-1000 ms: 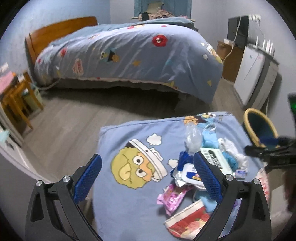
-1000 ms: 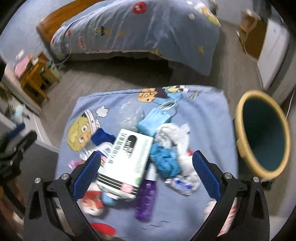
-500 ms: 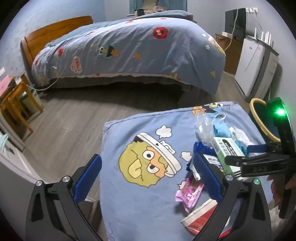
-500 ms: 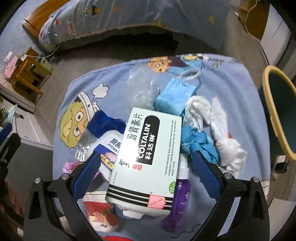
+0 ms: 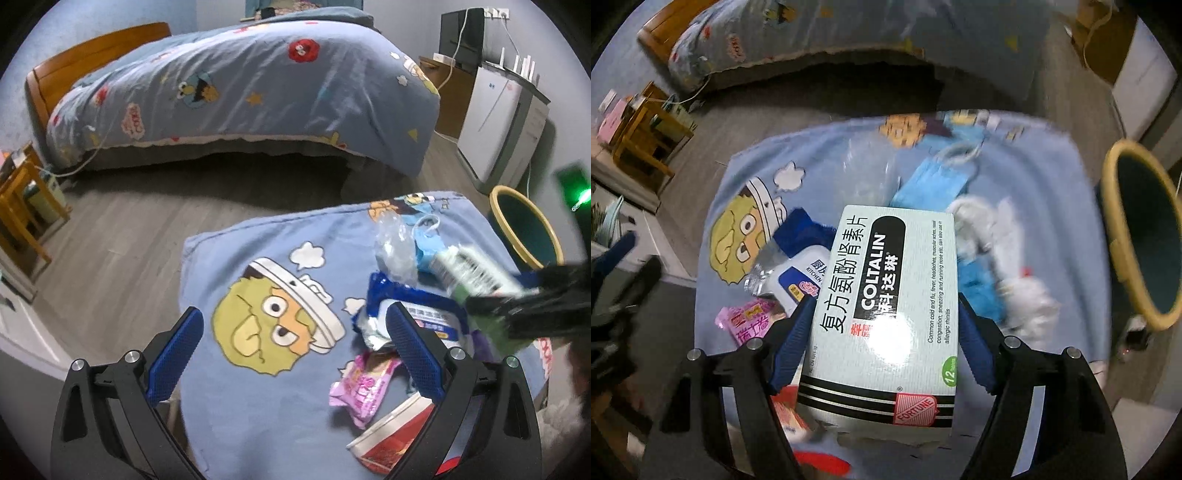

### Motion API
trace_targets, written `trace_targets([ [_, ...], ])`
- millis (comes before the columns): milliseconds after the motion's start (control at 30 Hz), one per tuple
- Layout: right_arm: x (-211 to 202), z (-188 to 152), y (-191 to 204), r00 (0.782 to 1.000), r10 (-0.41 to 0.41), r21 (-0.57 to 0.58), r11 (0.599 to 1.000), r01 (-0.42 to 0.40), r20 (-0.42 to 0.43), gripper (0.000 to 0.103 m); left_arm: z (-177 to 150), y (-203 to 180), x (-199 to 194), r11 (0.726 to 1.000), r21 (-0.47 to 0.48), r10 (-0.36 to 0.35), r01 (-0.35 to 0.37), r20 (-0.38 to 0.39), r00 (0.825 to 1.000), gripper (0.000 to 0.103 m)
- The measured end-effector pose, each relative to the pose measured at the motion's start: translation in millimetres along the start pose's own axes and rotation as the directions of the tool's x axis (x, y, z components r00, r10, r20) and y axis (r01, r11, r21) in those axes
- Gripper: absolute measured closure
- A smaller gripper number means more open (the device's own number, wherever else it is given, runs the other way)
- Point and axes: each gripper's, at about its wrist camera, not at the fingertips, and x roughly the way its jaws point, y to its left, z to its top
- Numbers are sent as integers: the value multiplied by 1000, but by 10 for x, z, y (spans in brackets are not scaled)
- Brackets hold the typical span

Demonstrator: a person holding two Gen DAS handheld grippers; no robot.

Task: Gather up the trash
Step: 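Grasp the white medicine box with the right tool, then grasp the blue kitchen wipes pack with the left tool while the right tool holds the box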

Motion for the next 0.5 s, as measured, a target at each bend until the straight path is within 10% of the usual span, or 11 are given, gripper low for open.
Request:
trace_targets([
  [367, -238, 59, -329, 996, 36, -15, 999, -35, 81, 30, 80, -475, 533, 994, 90, -49, 55, -72, 996, 10],
  [500, -209, 92, -435, 996, 46, -17, 999, -45, 74, 30, 87, -560, 746, 993, 94, -58, 68, -109, 992, 29],
])
